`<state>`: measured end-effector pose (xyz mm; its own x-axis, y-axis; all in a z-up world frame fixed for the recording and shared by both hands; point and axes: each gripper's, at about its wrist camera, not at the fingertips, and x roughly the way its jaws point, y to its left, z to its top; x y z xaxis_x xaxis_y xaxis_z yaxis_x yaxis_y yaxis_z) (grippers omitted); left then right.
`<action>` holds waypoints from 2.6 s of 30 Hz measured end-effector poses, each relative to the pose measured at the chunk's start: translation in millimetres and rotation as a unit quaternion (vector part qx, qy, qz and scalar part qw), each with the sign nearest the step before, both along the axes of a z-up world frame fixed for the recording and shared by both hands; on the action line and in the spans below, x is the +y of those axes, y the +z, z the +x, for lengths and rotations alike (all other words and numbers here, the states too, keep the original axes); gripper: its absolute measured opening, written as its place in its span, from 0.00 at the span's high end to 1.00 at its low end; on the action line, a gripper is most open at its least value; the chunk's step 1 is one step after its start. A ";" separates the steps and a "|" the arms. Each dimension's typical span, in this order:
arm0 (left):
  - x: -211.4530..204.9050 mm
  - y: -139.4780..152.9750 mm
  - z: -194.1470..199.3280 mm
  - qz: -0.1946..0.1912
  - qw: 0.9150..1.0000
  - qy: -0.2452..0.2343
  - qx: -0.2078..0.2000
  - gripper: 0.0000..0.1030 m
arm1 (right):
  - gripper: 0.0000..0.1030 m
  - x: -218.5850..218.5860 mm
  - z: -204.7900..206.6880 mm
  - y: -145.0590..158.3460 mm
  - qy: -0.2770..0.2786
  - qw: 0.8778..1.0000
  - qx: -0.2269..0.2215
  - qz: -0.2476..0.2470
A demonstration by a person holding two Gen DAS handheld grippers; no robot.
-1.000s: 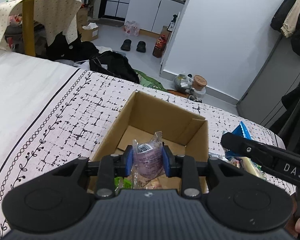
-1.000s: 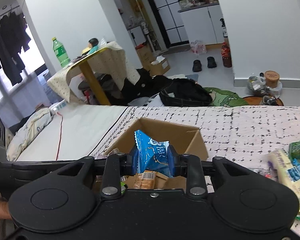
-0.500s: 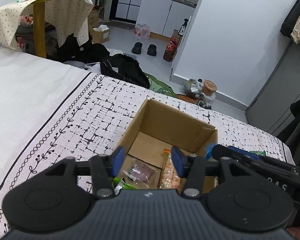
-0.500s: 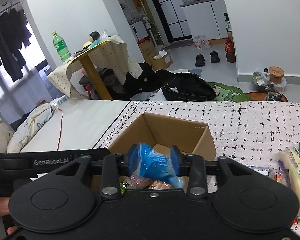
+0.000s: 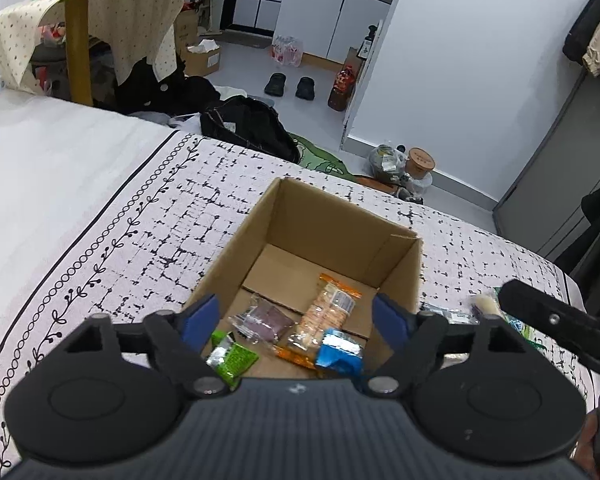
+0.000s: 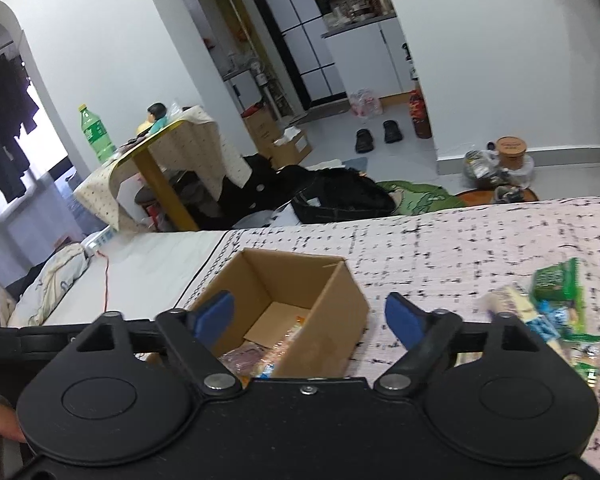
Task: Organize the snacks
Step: 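Withdraw both tools from the box toward the remaining snacks, then grasp the orange sausage packet with the right tool while the left tool reaches the white packet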
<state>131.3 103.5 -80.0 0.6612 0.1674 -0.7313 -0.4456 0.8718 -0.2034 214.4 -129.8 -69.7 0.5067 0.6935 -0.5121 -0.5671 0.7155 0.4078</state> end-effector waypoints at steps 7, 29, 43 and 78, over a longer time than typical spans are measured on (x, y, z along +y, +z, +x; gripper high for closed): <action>-21.3 3.3 -0.9 0.022 1.000 -0.011 -0.015 0.00 | 0.01 -27.6 -5.8 -2.6 -0.026 1.000 -0.009 -0.007; -73.5 -2.1 6.0 0.006 0.998 -0.056 -0.034 0.00 | 0.00 -85.4 -18.0 -17.8 -0.054 0.998 -0.004 -0.029; -105.6 -15.8 9.6 -0.018 0.995 -0.101 -0.002 0.00 | 0.00 -114.4 -26.1 -37.3 -0.077 0.996 0.018 -0.047; -126.6 -64.1 27.1 -0.031 0.985 -0.168 0.016 0.48 | 0.19 -68.6 -5.4 -107.4 -0.090 0.981 0.090 -0.144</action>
<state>158.5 -23.1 -144.1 0.6489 -0.1021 -0.7540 -0.1409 0.9577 -0.2509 209.0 -198.4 -177.1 0.4901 0.4143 -0.7669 -0.3586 0.8978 0.2558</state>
